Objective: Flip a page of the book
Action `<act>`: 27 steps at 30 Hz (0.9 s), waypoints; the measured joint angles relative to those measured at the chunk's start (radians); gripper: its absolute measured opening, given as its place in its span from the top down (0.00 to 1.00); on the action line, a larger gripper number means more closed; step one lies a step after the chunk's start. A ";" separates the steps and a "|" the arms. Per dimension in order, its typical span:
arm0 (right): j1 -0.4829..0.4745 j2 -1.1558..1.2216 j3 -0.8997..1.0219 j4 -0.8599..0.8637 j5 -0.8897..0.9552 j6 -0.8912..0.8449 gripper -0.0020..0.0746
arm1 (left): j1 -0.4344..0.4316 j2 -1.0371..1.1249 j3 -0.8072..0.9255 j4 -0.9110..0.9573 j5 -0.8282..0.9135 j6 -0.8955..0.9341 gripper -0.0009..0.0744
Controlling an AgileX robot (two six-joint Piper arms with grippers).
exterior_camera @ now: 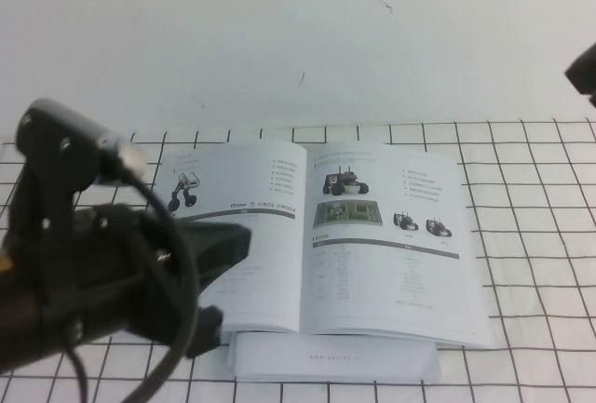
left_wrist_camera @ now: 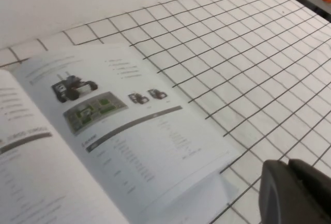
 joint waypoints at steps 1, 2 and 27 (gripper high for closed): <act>0.000 -0.039 0.031 -0.006 0.003 0.000 0.97 | 0.000 -0.036 0.019 0.065 0.000 -0.065 0.99; 0.000 -0.079 0.068 -0.010 0.005 0.000 0.97 | 0.000 -0.073 0.041 0.130 0.000 -0.126 0.99; 0.000 -1.072 1.128 0.009 -0.356 0.093 0.97 | 0.000 -0.723 0.406 0.368 -0.096 -0.310 0.99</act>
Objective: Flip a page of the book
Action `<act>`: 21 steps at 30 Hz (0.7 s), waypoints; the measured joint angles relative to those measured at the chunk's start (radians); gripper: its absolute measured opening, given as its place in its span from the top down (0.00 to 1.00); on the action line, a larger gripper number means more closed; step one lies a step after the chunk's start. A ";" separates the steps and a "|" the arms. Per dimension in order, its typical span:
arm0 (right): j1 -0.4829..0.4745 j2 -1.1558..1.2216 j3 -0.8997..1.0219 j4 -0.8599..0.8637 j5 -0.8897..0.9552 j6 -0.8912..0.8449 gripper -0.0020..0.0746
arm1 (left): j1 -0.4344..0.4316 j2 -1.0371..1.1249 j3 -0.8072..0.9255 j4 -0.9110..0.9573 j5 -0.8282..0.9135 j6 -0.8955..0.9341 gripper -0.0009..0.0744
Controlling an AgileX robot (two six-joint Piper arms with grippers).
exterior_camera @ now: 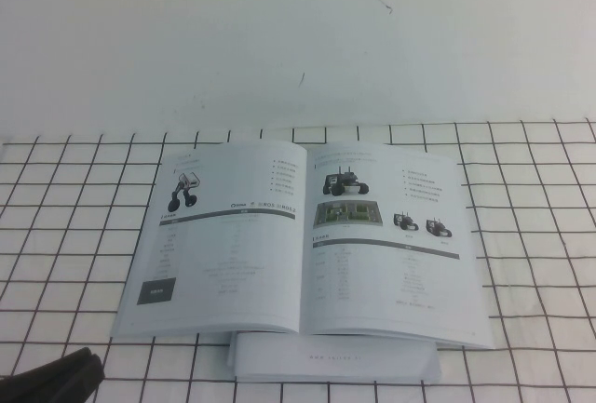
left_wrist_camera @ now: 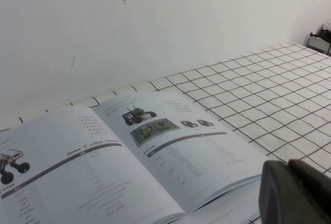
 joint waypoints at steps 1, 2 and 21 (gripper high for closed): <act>0.000 -0.009 0.007 0.002 0.000 0.000 0.97 | 0.000 0.000 0.000 0.000 0.000 0.000 0.99; 0.000 -0.017 0.012 0.005 0.000 0.001 0.97 | 0.000 0.000 0.000 0.000 0.000 0.000 0.99; 0.000 -0.020 0.016 0.014 0.000 0.004 0.97 | 0.000 -0.005 0.000 0.002 0.000 0.000 0.99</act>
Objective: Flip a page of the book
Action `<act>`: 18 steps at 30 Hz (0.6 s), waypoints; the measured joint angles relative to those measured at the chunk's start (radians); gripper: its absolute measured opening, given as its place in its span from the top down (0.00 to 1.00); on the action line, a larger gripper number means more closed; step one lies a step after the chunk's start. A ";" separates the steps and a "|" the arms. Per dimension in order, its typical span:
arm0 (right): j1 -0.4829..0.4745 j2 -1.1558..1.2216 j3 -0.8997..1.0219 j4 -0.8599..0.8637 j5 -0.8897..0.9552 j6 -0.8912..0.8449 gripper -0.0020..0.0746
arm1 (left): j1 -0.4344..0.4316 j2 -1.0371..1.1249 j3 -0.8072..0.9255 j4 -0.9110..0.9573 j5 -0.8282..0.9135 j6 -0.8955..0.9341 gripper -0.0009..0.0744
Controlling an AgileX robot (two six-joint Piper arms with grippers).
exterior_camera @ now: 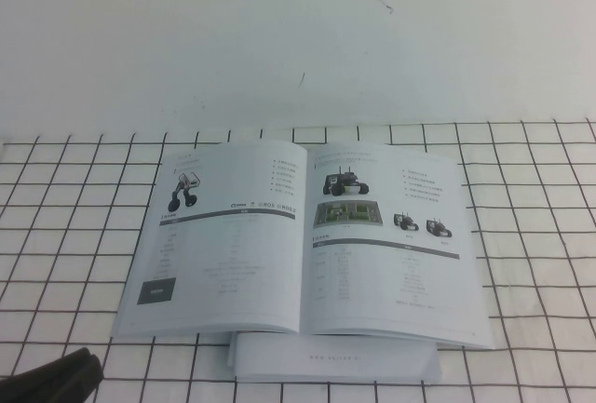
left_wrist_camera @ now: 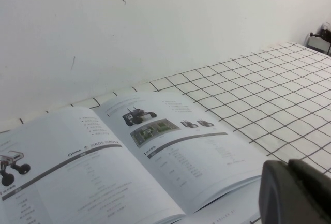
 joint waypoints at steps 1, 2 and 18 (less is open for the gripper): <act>0.000 0.000 0.000 0.000 0.000 0.000 0.97 | 0.000 -0.007 0.000 0.000 0.000 0.000 0.99; 0.000 -0.002 0.000 0.000 0.000 0.000 0.97 | 0.002 -0.018 0.002 0.000 0.000 0.000 0.99; 0.000 -0.005 0.000 0.006 -0.003 0.002 0.98 | 0.337 -0.239 0.178 0.111 0.111 0.012 0.99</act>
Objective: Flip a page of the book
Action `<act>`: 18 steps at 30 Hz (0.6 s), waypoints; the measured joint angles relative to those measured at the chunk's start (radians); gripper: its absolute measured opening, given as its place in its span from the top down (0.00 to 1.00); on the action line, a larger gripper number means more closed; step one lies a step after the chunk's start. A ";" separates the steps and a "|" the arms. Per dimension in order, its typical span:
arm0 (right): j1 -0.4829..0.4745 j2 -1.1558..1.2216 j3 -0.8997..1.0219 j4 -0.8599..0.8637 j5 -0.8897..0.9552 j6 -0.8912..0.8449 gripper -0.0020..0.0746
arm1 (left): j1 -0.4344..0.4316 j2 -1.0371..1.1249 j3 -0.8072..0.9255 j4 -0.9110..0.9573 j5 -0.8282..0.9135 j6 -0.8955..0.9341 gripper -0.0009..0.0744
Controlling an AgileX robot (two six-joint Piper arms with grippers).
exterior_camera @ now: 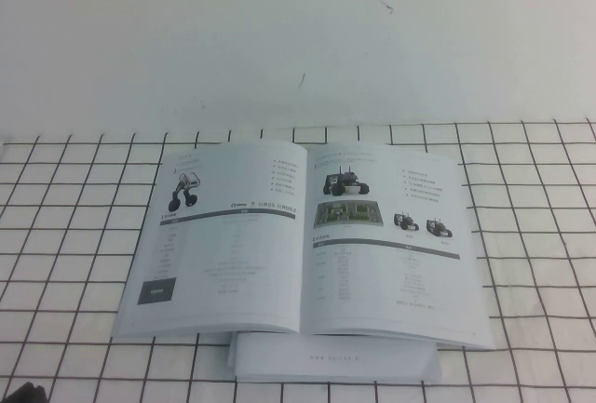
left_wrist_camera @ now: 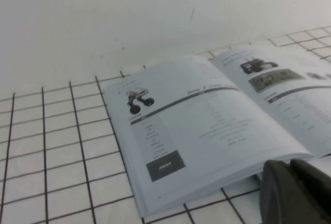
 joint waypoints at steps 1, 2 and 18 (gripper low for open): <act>0.000 0.000 0.000 0.000 0.000 0.000 0.98 | 0.006 0.000 0.021 0.000 -0.014 0.003 0.99; 0.000 0.000 0.000 0.000 0.000 0.000 0.98 | 0.011 0.000 0.042 0.000 -0.033 0.007 0.99; 0.000 -0.002 0.000 0.000 -0.002 0.000 0.98 | 0.014 0.000 0.169 0.264 -0.166 -0.358 0.99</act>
